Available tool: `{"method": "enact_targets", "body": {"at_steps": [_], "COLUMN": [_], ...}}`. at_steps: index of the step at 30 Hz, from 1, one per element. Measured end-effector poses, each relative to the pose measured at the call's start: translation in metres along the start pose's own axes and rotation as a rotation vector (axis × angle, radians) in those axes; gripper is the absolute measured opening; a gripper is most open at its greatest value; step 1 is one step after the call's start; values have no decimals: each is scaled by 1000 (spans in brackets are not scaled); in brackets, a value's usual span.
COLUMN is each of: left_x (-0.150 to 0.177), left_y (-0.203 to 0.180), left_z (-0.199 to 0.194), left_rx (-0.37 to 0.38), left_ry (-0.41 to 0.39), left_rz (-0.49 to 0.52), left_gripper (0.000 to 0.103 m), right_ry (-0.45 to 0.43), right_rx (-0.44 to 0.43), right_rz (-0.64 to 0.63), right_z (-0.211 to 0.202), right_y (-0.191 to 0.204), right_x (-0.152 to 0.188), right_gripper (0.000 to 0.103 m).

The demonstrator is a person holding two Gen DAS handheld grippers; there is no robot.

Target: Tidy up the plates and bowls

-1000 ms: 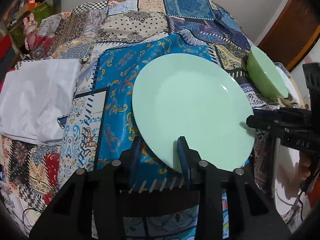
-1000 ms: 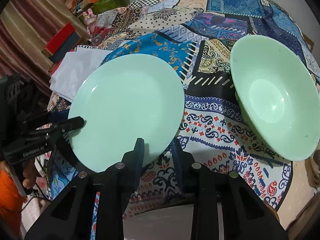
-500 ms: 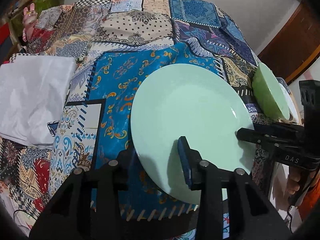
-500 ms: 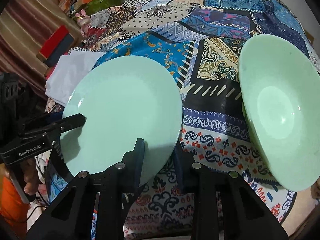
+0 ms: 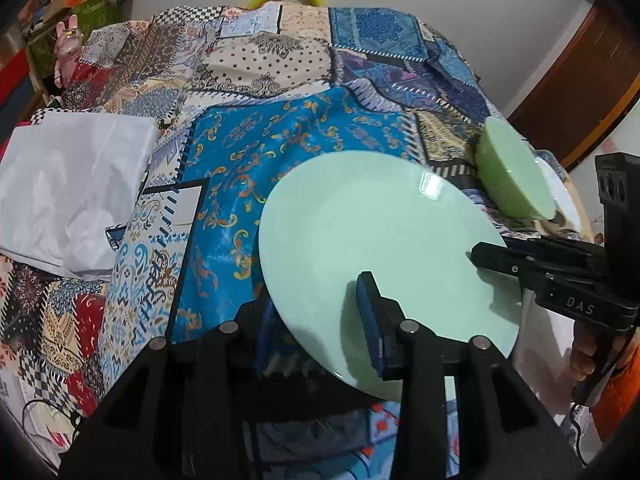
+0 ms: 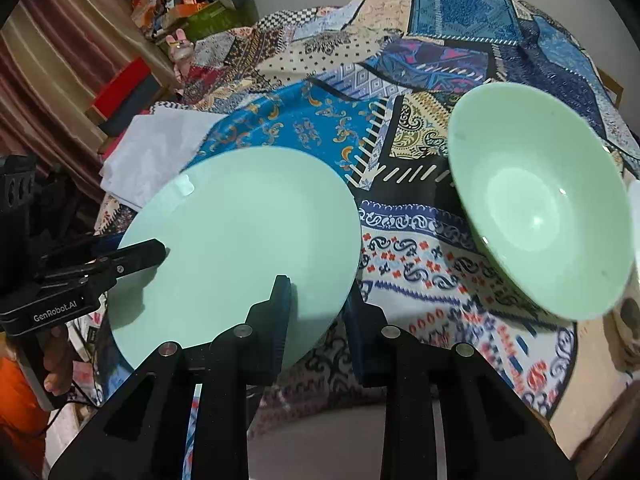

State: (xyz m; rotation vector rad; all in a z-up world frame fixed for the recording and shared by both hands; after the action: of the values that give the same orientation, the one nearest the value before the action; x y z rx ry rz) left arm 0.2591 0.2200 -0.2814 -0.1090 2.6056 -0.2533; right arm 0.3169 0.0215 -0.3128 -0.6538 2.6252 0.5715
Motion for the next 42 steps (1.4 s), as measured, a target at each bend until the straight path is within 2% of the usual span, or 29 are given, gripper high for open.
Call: {"method": "enact_targets", "body": {"at_steps": [13,22,32,42], "left_x": [8,18,30,43], "left_y": [-52,-94,-136,-165], "left_z": [-69,-103,-119,-115], "left_rx": [-12,-18,3,30], "left_ry": [-101,-150,-169,-163], "left_rz": [47,90,138,164], "left_gripper": [39,38,38,38], "right_ry": [-132,-203,-260,-283], "right_rx": [-26,-31,-13,4], "right_rz": [-14,-16,-2,35], "right_z": [-68,-108,-142,-157], "right_y": [2,-6,-24,-46], "right_x": [17,36,60,85], "right_gripper": [24,24,24,24]}}
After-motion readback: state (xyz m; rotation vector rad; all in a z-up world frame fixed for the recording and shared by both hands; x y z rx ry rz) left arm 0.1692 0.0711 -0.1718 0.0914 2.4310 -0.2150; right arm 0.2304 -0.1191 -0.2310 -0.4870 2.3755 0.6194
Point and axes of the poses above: each gripper's, at about its wrist camera, not at the fingertips, and z roughly the way its jaws point, y to its left, x to its underside, the point moved 6 cm from there along z, roughly the way its jaws point, and after that the axes turned 7 degrees about z, right-handed, at the moved point
